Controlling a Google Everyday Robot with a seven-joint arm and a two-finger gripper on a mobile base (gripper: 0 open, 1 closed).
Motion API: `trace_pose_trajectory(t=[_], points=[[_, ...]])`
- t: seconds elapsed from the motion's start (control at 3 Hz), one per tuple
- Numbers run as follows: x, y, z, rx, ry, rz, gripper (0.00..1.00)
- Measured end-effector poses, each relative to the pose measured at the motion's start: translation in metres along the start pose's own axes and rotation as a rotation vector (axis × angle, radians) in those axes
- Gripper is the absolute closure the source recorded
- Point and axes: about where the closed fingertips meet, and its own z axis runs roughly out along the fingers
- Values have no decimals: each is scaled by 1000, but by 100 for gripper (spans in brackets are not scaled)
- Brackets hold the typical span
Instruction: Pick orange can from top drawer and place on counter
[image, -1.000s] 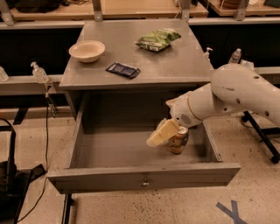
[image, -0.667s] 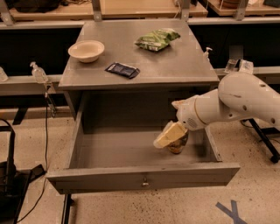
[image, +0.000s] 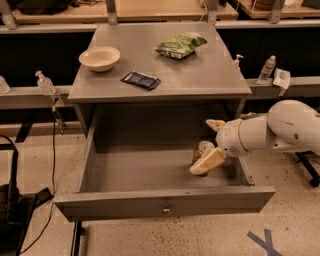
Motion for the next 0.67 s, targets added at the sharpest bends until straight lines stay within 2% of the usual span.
trace_pose_trajectory(t=[0.33,0.67], points=[[9,-2,11,-11,-39,32,0],[30,-8,30,-12,-74,89,0]])
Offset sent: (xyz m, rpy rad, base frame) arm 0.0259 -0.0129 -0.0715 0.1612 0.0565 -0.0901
